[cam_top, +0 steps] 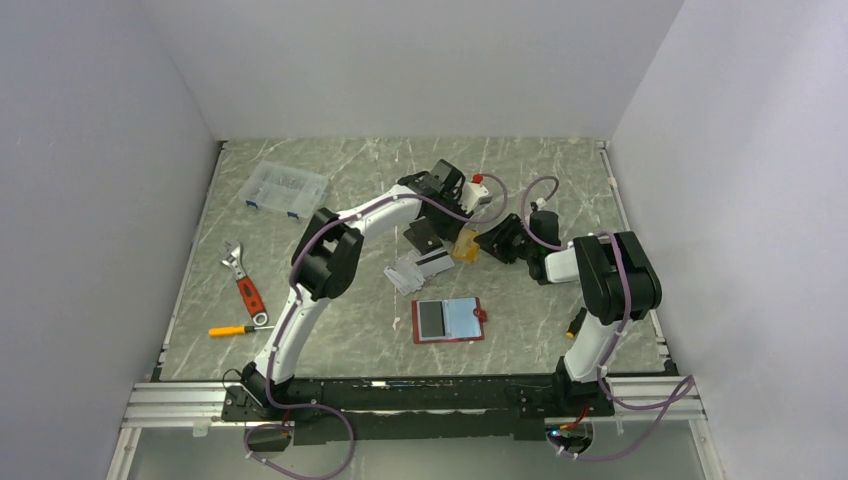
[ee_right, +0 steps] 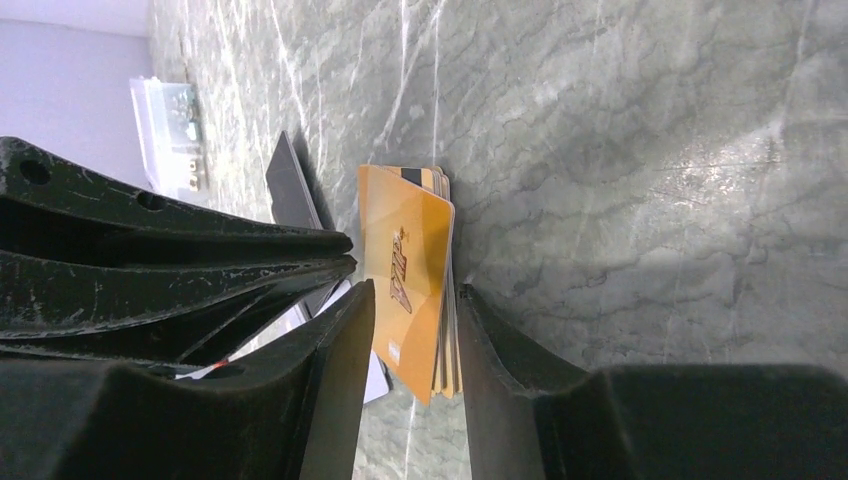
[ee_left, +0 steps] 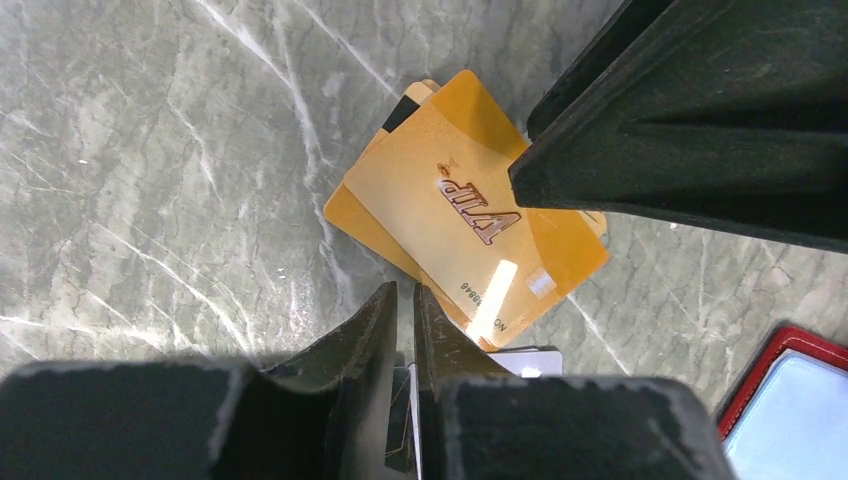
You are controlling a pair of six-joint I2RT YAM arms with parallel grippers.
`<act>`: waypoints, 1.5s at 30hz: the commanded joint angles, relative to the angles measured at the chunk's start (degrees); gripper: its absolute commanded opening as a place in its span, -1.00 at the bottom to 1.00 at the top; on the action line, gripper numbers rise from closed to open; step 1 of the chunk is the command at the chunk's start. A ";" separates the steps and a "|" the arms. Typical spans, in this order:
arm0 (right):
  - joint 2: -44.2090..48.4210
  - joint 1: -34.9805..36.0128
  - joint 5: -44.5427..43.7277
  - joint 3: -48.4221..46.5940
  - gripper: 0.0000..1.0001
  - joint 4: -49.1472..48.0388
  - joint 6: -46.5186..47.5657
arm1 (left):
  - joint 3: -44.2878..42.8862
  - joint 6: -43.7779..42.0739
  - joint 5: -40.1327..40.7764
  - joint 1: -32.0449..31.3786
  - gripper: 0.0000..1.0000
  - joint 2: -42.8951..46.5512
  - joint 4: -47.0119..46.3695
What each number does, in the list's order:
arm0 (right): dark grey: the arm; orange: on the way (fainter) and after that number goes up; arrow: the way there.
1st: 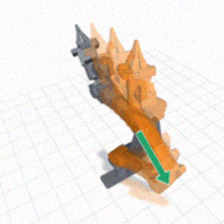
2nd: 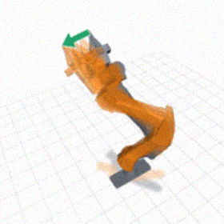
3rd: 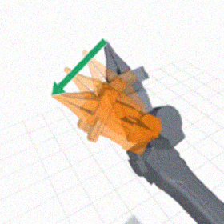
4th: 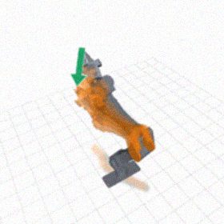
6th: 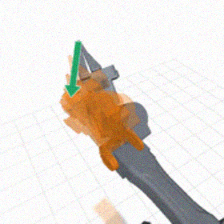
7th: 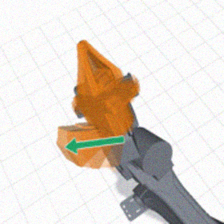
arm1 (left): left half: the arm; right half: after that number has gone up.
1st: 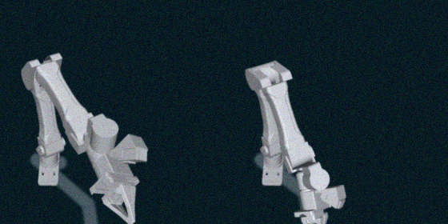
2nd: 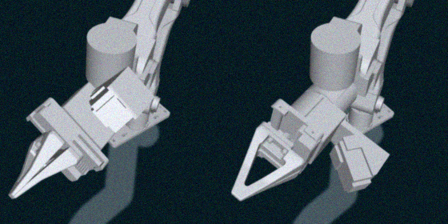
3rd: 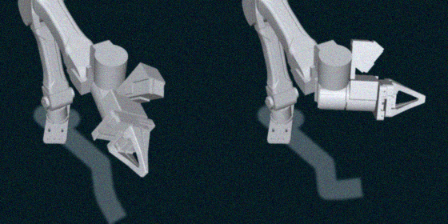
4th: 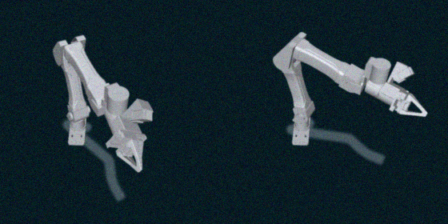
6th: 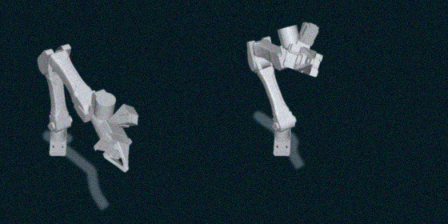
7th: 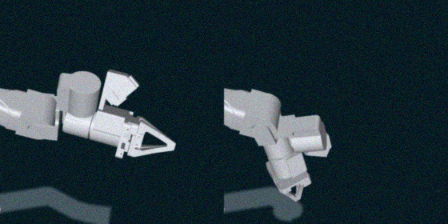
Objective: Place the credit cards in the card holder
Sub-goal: Pick up the credit card from the storage box.
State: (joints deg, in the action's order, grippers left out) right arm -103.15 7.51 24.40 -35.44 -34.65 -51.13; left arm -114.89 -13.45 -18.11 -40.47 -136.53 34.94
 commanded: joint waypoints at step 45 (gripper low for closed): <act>-2.86 -1.07 0.16 9.34 -0.36 -4.96 -5.03 | -1.71 -5.34 -1.49 -5.97 -0.77 -0.71 -0.84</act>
State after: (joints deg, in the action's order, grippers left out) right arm -104.92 6.39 26.09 -29.34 -46.28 -57.32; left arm -115.59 -17.93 -16.14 -45.12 -136.66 34.30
